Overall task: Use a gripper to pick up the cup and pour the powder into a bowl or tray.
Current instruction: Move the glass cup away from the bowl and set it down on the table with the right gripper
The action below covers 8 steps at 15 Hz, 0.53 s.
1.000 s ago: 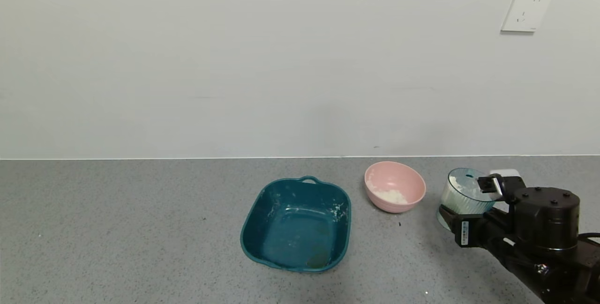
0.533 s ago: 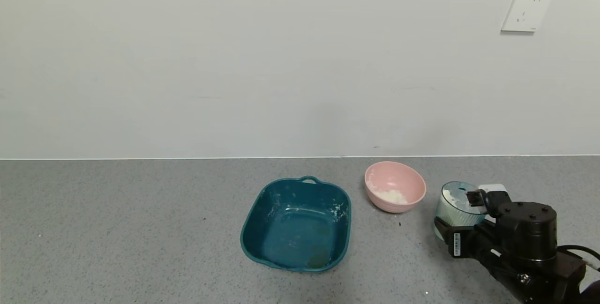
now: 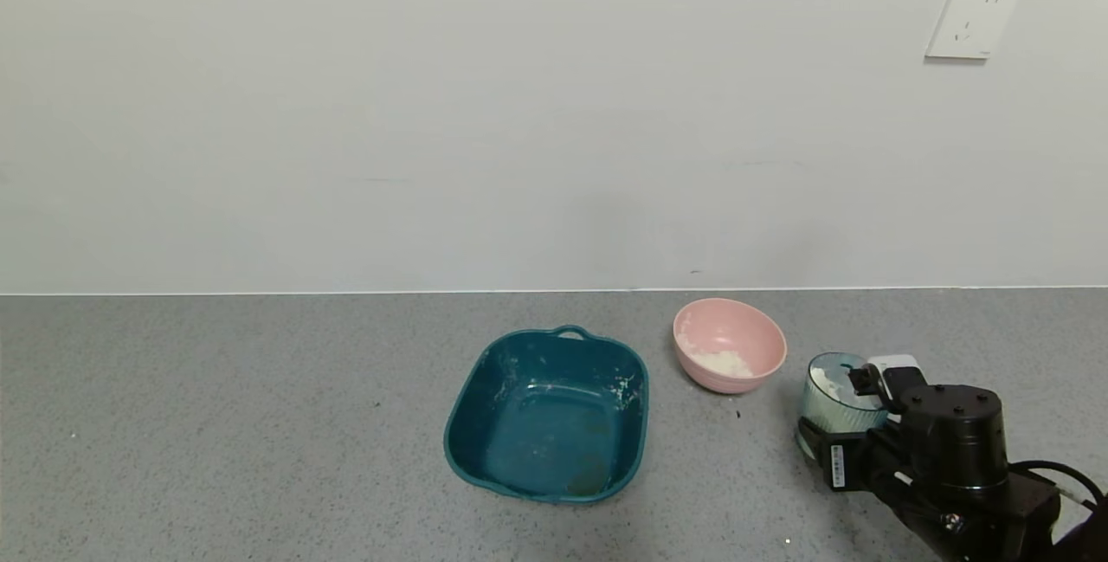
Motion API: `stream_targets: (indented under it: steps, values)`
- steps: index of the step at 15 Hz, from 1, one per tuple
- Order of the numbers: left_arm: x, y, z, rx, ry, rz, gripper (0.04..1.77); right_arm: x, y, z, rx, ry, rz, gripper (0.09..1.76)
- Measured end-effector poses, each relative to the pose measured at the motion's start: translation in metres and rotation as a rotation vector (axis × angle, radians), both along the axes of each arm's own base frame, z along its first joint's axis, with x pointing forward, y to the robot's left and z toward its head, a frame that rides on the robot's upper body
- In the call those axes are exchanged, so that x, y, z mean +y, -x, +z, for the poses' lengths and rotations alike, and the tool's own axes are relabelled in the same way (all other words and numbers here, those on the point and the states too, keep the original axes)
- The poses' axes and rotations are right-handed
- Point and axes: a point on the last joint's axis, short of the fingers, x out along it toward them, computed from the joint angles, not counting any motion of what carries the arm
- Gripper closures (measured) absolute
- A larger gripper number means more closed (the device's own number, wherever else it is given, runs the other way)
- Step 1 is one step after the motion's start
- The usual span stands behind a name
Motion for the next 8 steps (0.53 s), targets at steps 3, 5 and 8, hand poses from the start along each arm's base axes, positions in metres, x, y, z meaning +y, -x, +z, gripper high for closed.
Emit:
stream_targets:
  steps: [3,5,8]
  values:
    - [0.0000,0.0000,0.0000,0.000,0.000,0.000,0.09,0.0002,-0.0005,-0.0016,0.005,0.002,0.000,0.55]
    - [0.0000,0.0000,0.0000,0.000,0.000,0.000,0.09,0.0002,-0.0006,-0.0020,0.007,0.003,0.000,0.55]
    - [0.0000,0.0000,0.0000,0.000,0.000,0.000,0.09,0.0005,-0.0005,-0.0023,0.008,0.005,0.000,0.55]
